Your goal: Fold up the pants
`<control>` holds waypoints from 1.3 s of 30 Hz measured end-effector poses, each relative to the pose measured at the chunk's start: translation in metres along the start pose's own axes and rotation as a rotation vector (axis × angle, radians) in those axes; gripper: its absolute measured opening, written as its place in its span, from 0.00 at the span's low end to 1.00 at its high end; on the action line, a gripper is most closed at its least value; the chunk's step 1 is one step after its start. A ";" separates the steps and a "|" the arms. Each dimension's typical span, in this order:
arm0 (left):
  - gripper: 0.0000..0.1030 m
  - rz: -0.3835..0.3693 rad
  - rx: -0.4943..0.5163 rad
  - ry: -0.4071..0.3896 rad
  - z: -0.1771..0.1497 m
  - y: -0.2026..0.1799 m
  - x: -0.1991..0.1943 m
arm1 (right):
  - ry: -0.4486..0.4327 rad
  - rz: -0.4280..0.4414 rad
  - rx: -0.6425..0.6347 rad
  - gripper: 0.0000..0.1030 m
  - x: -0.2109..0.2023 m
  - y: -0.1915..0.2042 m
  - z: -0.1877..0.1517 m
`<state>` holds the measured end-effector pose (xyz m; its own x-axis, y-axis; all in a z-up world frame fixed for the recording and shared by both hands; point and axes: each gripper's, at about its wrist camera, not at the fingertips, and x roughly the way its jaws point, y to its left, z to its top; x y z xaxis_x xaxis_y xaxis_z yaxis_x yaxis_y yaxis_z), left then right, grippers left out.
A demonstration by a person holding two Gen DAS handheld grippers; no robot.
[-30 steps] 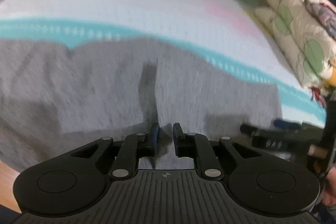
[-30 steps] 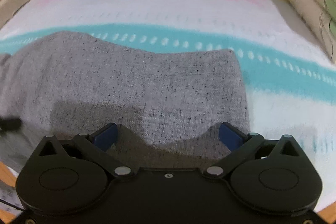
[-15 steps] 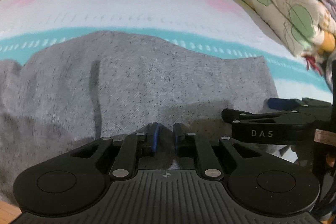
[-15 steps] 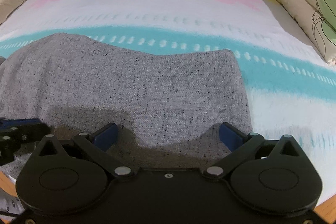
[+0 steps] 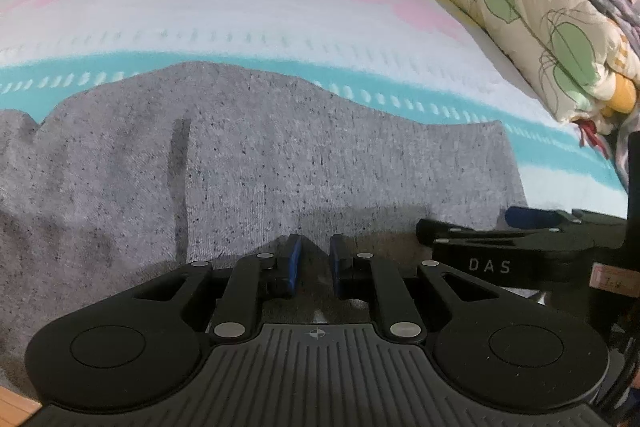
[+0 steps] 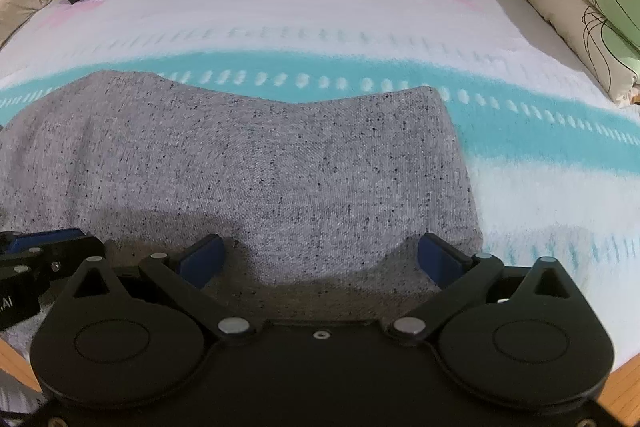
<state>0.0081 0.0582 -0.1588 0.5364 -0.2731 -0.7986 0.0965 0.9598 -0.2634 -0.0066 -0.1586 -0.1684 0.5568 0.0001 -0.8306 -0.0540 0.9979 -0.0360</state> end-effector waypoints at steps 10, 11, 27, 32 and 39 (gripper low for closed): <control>0.15 0.076 0.022 -0.018 0.004 -0.003 0.003 | 0.072 -0.027 0.031 0.99 0.006 0.003 0.011; 0.15 0.085 0.038 -0.017 0.004 -0.006 0.003 | 0.081 -0.028 0.033 0.99 0.007 0.003 0.012; 0.27 0.083 -0.001 -0.029 0.004 -0.011 -0.006 | 0.189 0.007 0.021 0.99 0.019 -0.005 0.038; 0.28 0.259 0.090 -0.248 0.003 -0.018 -0.040 | 0.116 0.040 0.006 0.94 -0.002 -0.007 0.044; 0.28 0.253 0.007 0.027 0.003 0.003 0.000 | 0.031 0.088 -0.023 0.94 -0.008 0.010 0.055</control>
<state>0.0115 0.0616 -0.1582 0.5213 -0.0258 -0.8530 -0.0317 0.9983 -0.0495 0.0339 -0.1446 -0.1317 0.5229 0.0853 -0.8481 -0.1206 0.9924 0.0255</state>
